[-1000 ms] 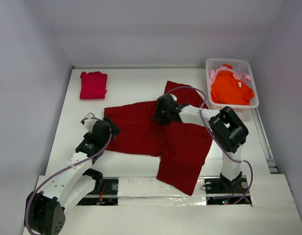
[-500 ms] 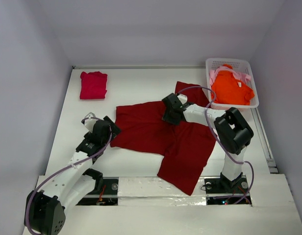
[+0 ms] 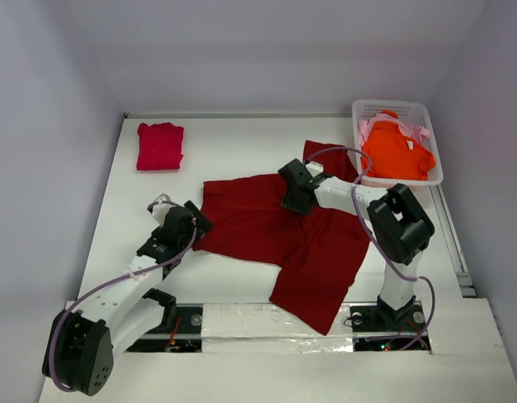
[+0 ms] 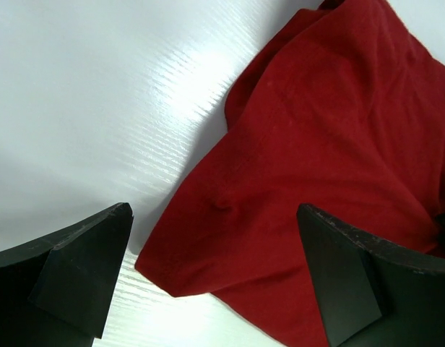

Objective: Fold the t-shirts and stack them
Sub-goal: Flatten the tshirt out

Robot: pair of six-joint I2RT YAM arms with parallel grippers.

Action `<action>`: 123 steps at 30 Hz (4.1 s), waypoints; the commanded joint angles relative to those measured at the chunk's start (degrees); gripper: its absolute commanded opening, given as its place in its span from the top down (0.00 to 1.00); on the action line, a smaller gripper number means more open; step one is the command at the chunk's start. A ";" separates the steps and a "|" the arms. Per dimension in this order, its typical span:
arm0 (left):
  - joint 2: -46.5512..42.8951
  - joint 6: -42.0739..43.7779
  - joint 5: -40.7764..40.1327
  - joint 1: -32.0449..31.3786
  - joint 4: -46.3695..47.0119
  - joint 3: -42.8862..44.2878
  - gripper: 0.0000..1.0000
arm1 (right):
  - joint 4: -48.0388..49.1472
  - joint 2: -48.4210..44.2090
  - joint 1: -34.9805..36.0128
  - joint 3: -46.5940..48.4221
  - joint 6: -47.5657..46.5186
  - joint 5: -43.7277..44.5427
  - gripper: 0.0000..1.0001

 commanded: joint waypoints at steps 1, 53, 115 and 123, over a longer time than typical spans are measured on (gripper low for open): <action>0.83 -0.65 1.11 -0.28 2.59 -0.78 0.03 | -5.08 0.19 -0.61 2.71 -0.81 3.20 0.49; -8.13 -0.13 8.06 -3.09 -5.58 1.85 1.00 | -5.44 -0.16 -1.13 5.44 -2.13 1.80 0.49; -17.11 4.09 10.86 -3.62 -13.50 12.76 0.58 | -3.77 0.63 -1.13 4.47 -2.74 -0.31 0.52; -14.73 4.89 14.65 -3.62 -10.95 12.23 0.01 | -3.33 0.01 -1.13 4.03 -2.83 -0.22 0.52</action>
